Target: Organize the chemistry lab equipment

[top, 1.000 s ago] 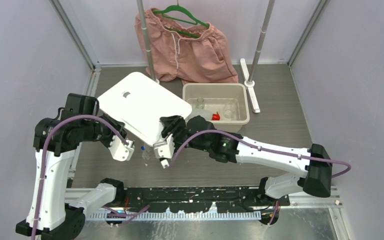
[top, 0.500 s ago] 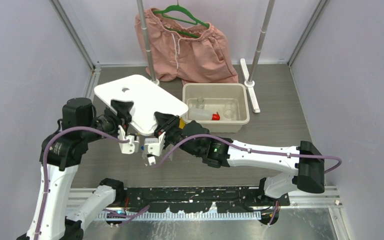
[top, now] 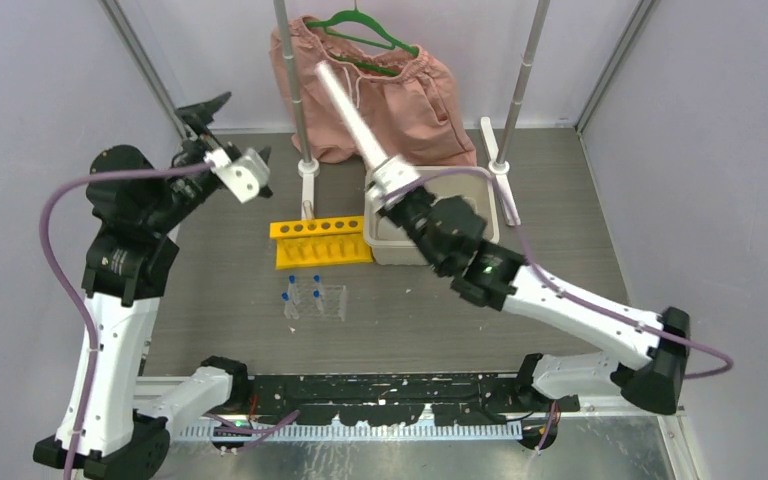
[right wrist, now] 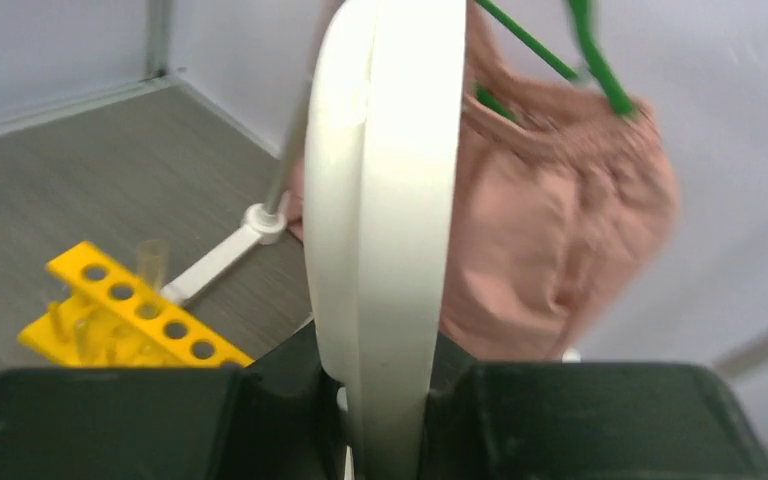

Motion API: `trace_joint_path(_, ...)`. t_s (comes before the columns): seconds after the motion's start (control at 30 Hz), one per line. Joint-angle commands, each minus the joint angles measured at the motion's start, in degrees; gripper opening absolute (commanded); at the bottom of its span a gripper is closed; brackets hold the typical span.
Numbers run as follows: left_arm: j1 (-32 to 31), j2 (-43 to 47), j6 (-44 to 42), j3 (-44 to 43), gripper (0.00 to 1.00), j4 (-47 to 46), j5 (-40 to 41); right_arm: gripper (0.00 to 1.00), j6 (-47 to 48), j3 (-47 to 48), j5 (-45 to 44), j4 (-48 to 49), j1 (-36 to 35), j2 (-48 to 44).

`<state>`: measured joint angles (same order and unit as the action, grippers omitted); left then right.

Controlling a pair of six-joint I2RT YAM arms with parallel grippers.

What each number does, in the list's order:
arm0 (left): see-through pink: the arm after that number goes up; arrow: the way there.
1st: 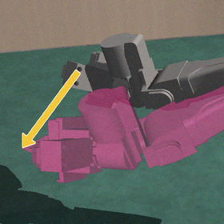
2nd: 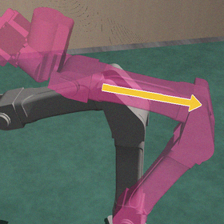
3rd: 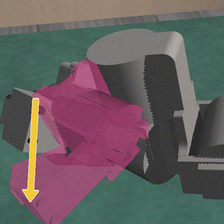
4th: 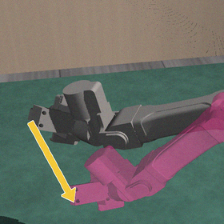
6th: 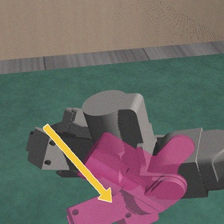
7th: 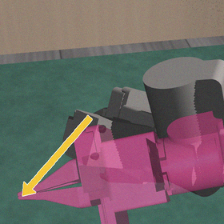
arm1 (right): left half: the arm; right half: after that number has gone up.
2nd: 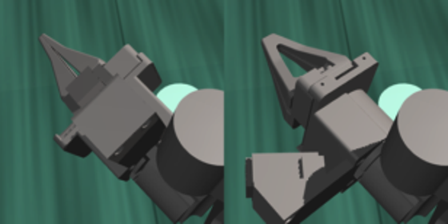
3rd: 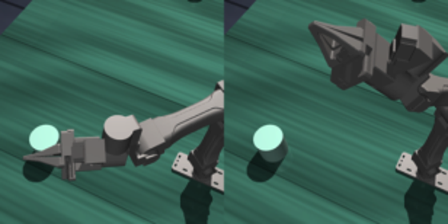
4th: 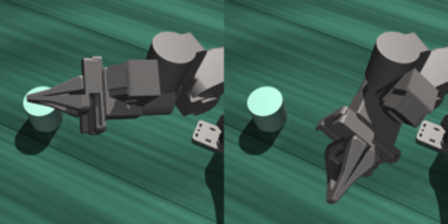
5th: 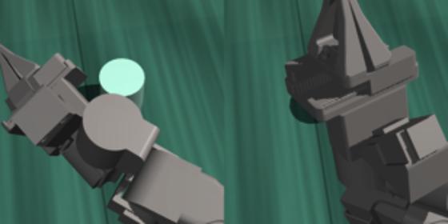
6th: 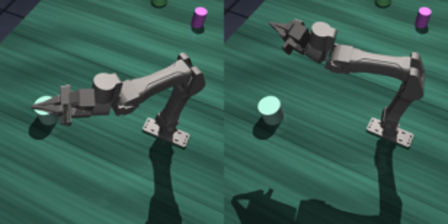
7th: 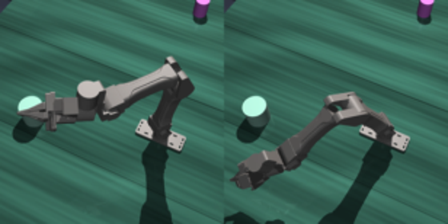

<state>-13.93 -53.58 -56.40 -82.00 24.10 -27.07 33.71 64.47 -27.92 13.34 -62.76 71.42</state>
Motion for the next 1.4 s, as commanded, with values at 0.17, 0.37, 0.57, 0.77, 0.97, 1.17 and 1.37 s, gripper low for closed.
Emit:
trace_joint_path(0.17,-0.22,-11.39,24.32,-19.80,1.00,13.79,8.00,0.01,-46.09,7.38,9.97,-22.18,19.94,-8.82)
trace_joint_path(0.37,-0.22,-21.72,26.62,-34.72,1.00,38.45,9.75,0.01,-64.84,15.24,29.33,-35.00,31.73,-5.31)
trace_joint_path(0.57,-0.22,-25.56,26.07,-37.26,1.00,45.87,13.82,0.01,-78.07,16.11,50.37,-36.86,44.55,-1.59)
trace_joint_path(0.77,-0.22,-26.42,26.38,-33.52,0.98,47.86,13.64,0.01,-89.43,10.12,64.21,-31.45,54.09,0.94)
trace_joint_path(0.97,-0.42,-28.35,27.26,-30.03,0.94,47.40,12.37,0.01,-91.39,6.31,69.44,-32.60,57.72,2.33)
trace_joint_path(1.17,-3.23,-33.08,29.21,-29.40,0.88,45.39,11.95,0.08,-82.23,7.26,64.54,-44.17,59.38,2.00)
trace_joint_path(1.37,-7.34,-38.74,29.60,-30.55,0.86,41.12,13.26,0.24,-73.24,11.79,57.37,-56.37,59.75,5.55)
